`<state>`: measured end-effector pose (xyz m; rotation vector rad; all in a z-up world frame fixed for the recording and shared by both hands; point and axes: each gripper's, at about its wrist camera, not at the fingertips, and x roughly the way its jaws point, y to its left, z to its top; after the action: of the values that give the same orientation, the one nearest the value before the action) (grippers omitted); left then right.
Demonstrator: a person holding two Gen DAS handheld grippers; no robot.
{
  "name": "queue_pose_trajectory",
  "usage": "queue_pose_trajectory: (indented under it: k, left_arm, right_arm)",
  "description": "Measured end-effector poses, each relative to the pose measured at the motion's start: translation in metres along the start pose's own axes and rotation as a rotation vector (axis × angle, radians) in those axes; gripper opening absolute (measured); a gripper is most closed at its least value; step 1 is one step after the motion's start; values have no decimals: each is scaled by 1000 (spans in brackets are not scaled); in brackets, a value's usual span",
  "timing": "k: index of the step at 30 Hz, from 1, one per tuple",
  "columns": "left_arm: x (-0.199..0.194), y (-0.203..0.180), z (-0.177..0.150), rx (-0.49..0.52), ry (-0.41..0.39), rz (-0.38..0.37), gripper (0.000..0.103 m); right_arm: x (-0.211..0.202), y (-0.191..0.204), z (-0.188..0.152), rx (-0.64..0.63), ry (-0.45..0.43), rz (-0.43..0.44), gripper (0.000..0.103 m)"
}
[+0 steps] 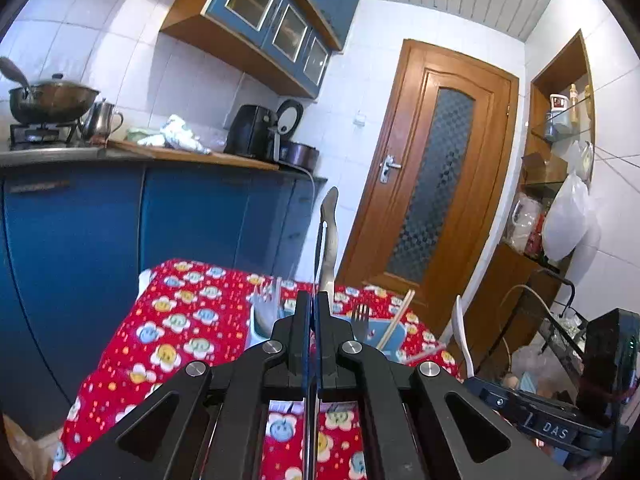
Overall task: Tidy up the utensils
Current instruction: 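Lift and carry the wooden spoon and knife over the holder with both tools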
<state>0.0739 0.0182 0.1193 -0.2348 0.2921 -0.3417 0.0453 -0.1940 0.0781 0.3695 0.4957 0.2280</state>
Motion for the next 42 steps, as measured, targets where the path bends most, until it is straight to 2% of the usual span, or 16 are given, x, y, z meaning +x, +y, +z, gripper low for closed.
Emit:
queue_pose_trajectory:
  k: [10, 18, 23, 28, 32, 36, 42]
  left_arm:
    - [20, -6, 23, -3, -66, -21, 2]
    - [44, 3, 39, -69, -157, -30, 2]
    - [66, 8, 40, -83, -199, 12, 2]
    - [83, 17, 36, -105, -249, 94, 2]
    - [94, 25, 36, -120, -277, 131, 2]
    - [106, 25, 30, -79, -290, 182, 2]
    - [110, 20, 14, -22, -333, 225, 2]
  right_arm:
    - [-1, 0, 15, -22, -79, -2, 7]
    - [12, -8, 31, -2, -112, 15, 7]
    - [26, -11, 42, -4, -127, 16, 7]
    - [45, -16, 53, -12, -150, 18, 7]
    - [60, -17, 61, -30, -172, 26, 8]
    - [73, -15, 65, -67, -215, 30, 8]
    - [95, -14, 62, -142, -286, -15, 8]
